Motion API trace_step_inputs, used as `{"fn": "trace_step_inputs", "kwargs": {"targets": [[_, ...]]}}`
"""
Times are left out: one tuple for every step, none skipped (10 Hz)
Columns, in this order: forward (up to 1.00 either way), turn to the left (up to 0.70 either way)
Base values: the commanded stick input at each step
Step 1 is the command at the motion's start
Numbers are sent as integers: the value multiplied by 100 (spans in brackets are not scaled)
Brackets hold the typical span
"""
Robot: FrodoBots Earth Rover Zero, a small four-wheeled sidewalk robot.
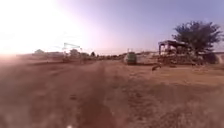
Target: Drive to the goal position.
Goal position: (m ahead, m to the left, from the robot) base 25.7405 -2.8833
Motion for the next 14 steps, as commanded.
{"fn": "trace_step_inputs", "kwargs": {"targets": [[69,1],[69,17],[69,34],[69,14],[69,0],[69,0],[69,0],[69,0],[69,0],[69,0],[69,0],[69,0],[69,0],[69,0]]}}
